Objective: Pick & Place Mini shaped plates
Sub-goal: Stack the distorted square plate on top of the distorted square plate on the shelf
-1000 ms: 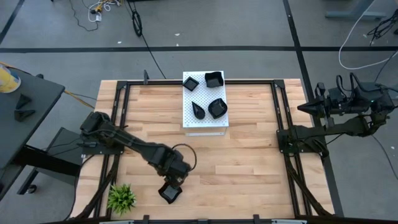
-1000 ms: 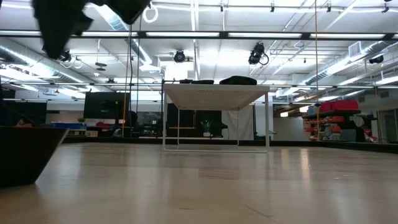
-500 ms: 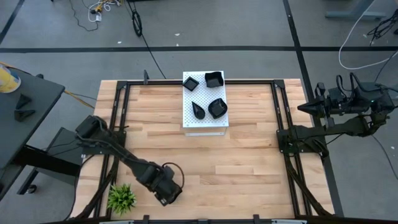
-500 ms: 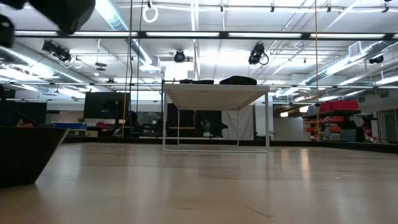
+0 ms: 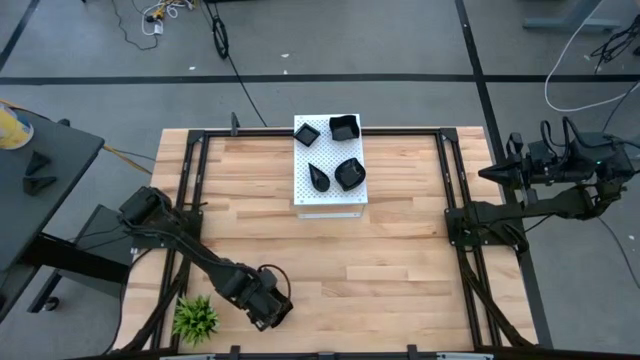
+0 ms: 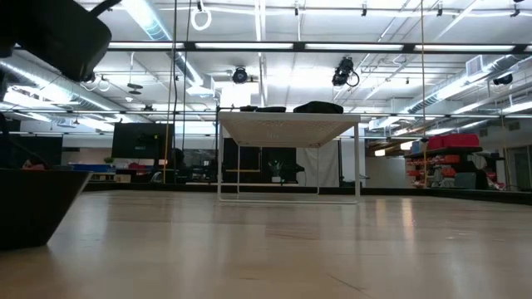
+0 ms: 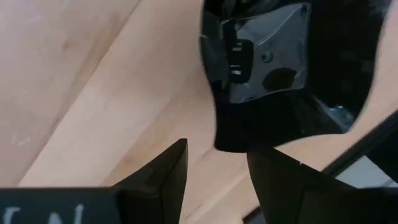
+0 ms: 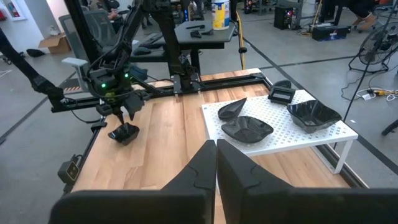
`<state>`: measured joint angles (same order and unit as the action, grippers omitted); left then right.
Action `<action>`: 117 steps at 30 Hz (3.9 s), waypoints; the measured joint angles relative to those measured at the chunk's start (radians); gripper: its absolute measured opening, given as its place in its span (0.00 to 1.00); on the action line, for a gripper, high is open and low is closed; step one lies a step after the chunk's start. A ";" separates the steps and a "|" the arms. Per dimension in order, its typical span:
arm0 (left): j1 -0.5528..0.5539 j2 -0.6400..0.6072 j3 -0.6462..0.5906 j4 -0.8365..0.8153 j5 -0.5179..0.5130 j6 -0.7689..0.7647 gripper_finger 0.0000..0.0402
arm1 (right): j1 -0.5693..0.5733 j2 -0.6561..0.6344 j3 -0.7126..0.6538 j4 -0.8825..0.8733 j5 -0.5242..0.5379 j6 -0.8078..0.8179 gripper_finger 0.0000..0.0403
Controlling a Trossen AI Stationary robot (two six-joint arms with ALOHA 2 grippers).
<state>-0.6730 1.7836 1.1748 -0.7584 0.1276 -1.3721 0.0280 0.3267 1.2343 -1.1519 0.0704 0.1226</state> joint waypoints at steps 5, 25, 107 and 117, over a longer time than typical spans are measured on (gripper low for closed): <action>0.000 0.000 -0.005 -0.013 -0.015 -0.008 0.43 | 0.000 0.000 0.000 0.000 0.000 0.000 0.05; 0.041 0.005 -0.004 0.004 -0.080 -0.030 0.43 | 0.000 0.000 0.000 0.000 0.000 0.000 0.05; 0.150 -0.172 -0.002 0.021 0.079 -0.006 0.01 | 0.000 0.000 0.000 0.000 0.000 0.000 0.05; 0.338 -0.286 0.013 0.019 0.047 -0.057 0.01 | 0.000 0.000 0.000 0.000 0.000 0.000 0.05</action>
<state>-0.3350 1.4971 1.1878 -0.7390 0.1746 -1.4289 0.0277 0.3267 1.2343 -1.1515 0.0705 0.1226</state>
